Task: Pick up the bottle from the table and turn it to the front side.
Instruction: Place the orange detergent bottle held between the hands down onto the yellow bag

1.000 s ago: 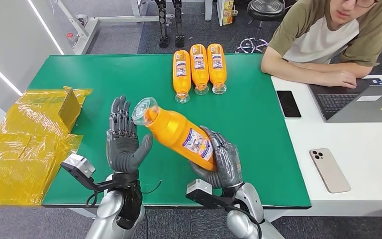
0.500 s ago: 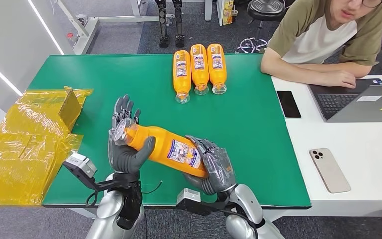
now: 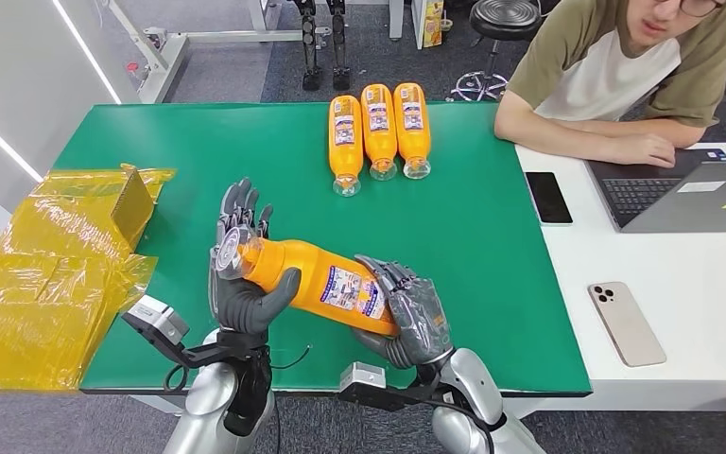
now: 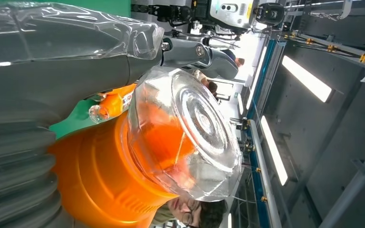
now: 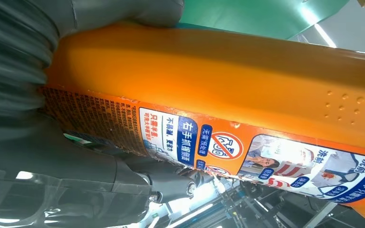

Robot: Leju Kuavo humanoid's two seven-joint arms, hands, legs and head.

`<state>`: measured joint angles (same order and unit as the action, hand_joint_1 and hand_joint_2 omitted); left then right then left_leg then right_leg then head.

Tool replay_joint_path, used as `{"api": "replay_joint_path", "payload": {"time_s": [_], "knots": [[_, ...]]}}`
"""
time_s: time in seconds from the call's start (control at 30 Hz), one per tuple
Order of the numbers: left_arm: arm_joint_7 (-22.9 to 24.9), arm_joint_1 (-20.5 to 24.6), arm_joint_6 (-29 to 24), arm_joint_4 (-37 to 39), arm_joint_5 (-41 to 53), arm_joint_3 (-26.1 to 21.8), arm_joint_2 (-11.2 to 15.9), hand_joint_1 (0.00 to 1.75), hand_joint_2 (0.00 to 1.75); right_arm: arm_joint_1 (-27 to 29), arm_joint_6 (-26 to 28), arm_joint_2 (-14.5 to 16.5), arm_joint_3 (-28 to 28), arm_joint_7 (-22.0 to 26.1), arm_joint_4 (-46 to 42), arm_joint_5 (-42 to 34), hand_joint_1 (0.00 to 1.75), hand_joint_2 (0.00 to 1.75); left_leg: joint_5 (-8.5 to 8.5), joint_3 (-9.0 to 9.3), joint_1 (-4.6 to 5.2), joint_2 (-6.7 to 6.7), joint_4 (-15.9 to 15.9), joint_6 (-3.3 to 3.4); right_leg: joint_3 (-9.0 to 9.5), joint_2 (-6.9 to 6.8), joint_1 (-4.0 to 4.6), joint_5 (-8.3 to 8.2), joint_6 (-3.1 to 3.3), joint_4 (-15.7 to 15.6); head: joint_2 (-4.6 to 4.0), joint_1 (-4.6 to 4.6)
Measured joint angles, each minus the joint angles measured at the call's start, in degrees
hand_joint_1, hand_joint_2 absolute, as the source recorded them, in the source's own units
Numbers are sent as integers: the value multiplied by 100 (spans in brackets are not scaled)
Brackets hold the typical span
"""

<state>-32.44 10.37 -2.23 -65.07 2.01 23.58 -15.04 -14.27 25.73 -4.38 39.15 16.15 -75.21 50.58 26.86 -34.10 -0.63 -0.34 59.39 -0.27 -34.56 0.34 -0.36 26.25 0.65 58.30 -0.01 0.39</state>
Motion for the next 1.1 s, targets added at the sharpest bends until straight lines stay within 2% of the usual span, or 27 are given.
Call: {"api": "replay_joint_path", "payload": {"time_s": [0.03,0.07,0.17,0.2,0.53,0.8,0.83,0.93,0.97,1.1], "knots": [[0,0,0,0,0,2,0,0,175,0,0,-1,0,1,0,0,175,175,0,0,0,0,0,0,0,0,0,0,0,0,0,0],[0,0,0,0,1,4,0,29,175,-1,0,-1,0,1,0,0,175,175,0,0,0,0,0,0,0,0,0,0,0,0,1,0],[1,0,4,0,3,8,0,160,175,-3,5,-1,0,2,0,-1,175,175,0,0,0,0,0,0,0,0,0,0,0,0,1,-1],[2,0,19,0,6,11,1,175,175,-5,15,-1,0,3,1,-1,175,175,0,0,0,0,0,0,0,0,0,0,0,0,1,-1],[106,16,253,-39,108,48,-15,175,175,-18,79,-3,-11,-42,37,31,175,175,0,0,0,0,0,0,0,0,0,0,0,0,1,-1],[91,74,283,-33,102,53,-35,175,175,15,109,-3,-24,-39,34,69,149,175,0,0,0,0,0,0,0,0,0,0,0,0,1,-1],[80,73,285,-32,100,56,-35,175,175,30,123,-3,-24,-37,32,81,125,175,0,0,0,0,0,0,0,0,0,0,0,0,1,-1],[70,74,292,-27,100,64,-35,175,175,60,146,-7,-26,-38,26,98,15,175,0,0,0,0,0,0,-1,0,0,0,0,0,0,0],[69,75,293,-26,100,68,-35,175,175,66,149,-9,-26,-30,26,100,0,175,0,0,0,0,0,0,-1,0,0,0,0,0,0,0],[68,82,252,5,100,72,-35,175,175,73,234,-12,-22,48,26,43,0,175,0,0,0,0,0,0,0,0,0,0,0,0,0,-1]]}}
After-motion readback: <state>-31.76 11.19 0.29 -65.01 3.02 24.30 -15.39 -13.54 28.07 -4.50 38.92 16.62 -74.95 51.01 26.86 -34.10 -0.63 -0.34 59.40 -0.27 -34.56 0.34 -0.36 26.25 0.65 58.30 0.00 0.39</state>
